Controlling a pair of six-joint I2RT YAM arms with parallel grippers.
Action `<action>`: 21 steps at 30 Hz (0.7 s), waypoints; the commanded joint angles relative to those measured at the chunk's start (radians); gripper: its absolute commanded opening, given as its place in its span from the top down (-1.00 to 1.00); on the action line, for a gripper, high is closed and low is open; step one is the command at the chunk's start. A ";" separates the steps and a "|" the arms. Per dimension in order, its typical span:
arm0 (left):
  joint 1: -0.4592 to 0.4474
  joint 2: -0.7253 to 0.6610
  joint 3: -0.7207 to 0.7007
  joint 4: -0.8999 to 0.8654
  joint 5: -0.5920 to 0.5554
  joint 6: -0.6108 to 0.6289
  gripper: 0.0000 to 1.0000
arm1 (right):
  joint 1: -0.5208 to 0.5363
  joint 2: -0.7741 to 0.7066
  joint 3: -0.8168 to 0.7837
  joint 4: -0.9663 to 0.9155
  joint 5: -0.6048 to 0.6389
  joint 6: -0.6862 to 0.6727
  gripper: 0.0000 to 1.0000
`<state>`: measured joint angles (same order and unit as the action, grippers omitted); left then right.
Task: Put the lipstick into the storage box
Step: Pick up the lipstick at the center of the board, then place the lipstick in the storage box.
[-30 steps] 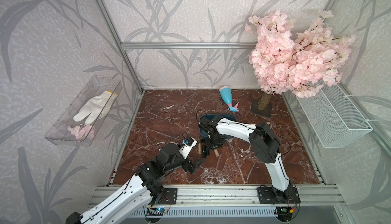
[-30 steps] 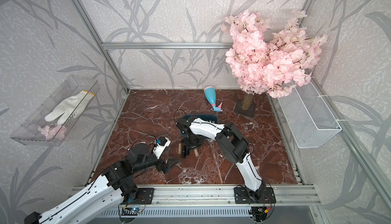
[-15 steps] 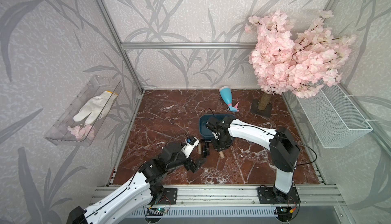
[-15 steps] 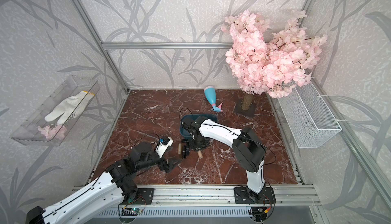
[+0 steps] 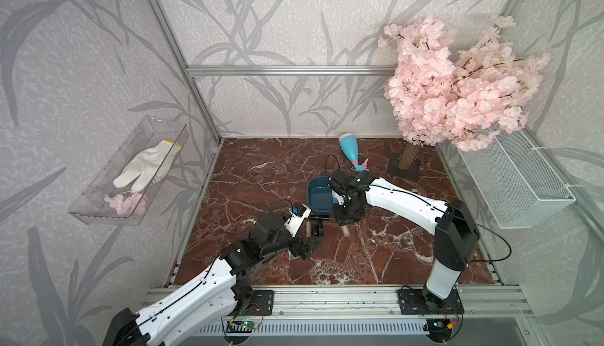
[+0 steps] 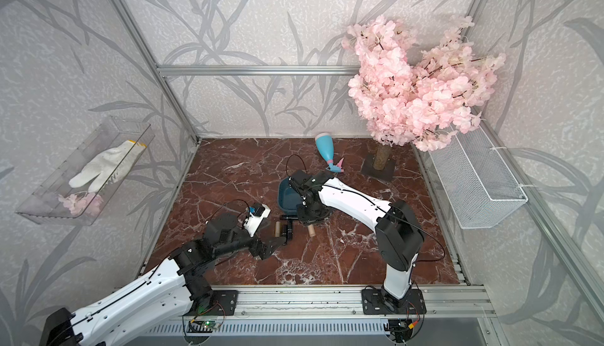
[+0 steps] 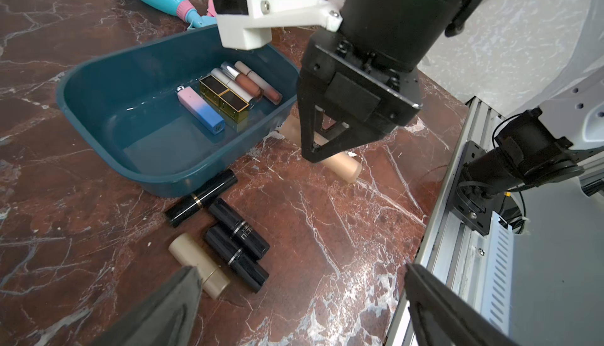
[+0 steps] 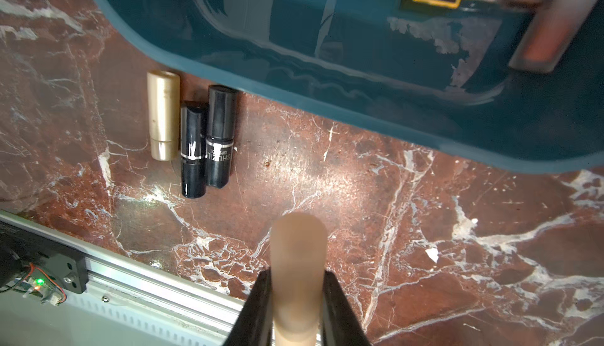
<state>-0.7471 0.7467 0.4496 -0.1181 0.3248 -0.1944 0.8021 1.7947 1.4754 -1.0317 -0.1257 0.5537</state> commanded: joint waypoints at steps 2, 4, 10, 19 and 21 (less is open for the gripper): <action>-0.005 0.017 0.051 0.032 -0.007 -0.006 -0.99 | -0.035 -0.026 0.058 -0.033 -0.026 -0.014 0.59; -0.005 0.022 0.055 0.034 -0.010 -0.005 -0.99 | -0.054 -0.016 0.088 -0.037 -0.036 -0.018 0.59; -0.005 0.033 0.078 0.030 -0.034 0.000 -1.00 | -0.101 0.045 0.210 -0.058 -0.062 -0.037 0.59; -0.004 0.056 0.102 0.025 -0.070 0.016 -0.99 | -0.125 0.211 0.447 -0.119 -0.067 -0.058 0.59; -0.003 0.057 0.107 0.016 -0.089 0.018 -1.00 | -0.126 0.253 0.488 -0.132 -0.065 -0.060 0.59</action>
<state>-0.7471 0.8032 0.5217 -0.0990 0.2733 -0.1913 0.6792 2.0014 1.9152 -1.1069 -0.1886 0.5091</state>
